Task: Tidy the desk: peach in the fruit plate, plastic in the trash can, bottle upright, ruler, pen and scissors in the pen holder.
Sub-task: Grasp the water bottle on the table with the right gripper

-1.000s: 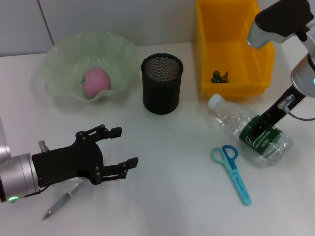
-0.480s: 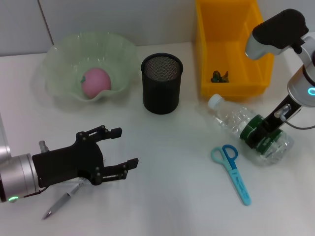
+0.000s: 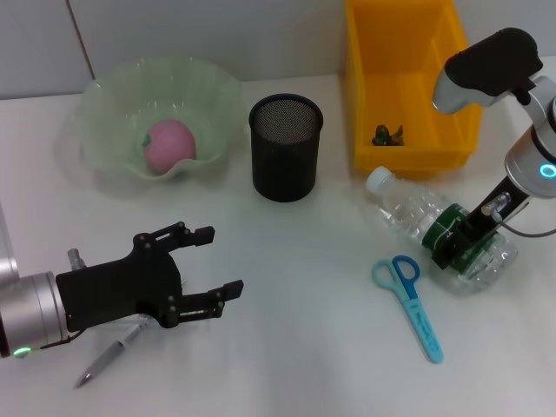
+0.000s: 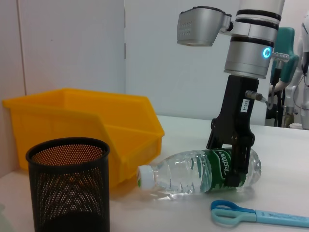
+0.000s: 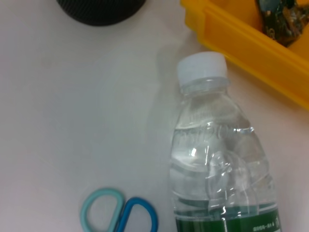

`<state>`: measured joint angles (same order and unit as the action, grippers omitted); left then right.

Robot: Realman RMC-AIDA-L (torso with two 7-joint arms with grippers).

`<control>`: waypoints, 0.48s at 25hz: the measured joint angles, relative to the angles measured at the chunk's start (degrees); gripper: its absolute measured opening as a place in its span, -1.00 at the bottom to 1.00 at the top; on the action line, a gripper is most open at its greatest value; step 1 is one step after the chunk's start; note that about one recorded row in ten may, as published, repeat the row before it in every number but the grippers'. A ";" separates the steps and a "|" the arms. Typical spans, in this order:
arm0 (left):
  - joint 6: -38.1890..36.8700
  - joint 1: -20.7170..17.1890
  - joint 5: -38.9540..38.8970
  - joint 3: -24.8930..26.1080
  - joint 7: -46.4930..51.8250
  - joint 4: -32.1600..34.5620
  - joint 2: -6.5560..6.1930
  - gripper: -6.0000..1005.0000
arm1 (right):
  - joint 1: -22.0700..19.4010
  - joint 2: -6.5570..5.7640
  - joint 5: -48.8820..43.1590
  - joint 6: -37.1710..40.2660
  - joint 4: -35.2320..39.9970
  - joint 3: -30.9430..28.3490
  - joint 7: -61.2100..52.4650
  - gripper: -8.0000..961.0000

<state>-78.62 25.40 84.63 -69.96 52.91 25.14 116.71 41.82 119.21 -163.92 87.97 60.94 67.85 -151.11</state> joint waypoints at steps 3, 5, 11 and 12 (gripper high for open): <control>-0.13 0.00 0.01 0.00 0.00 0.00 -0.09 0.69 | -0.25 0.07 0.08 -0.16 -0.06 0.00 -0.35 0.74; -0.15 -0.03 0.01 0.00 -0.02 0.00 -0.09 0.69 | -0.30 0.09 0.08 -0.32 -0.20 0.00 -0.40 0.74; -0.30 -0.35 0.01 0.00 -0.22 -0.05 -0.03 0.69 | -0.40 0.17 0.10 -1.25 -1.28 0.05 -0.83 0.74; -0.30 -0.38 0.01 0.00 -0.22 -0.05 -0.02 0.69 | -0.47 0.20 0.10 -1.28 -1.29 0.26 -0.87 0.74</control>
<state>-78.93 25.03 84.64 -69.96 52.70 25.08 116.69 41.35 119.41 -163.82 86.69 59.65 68.11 -151.98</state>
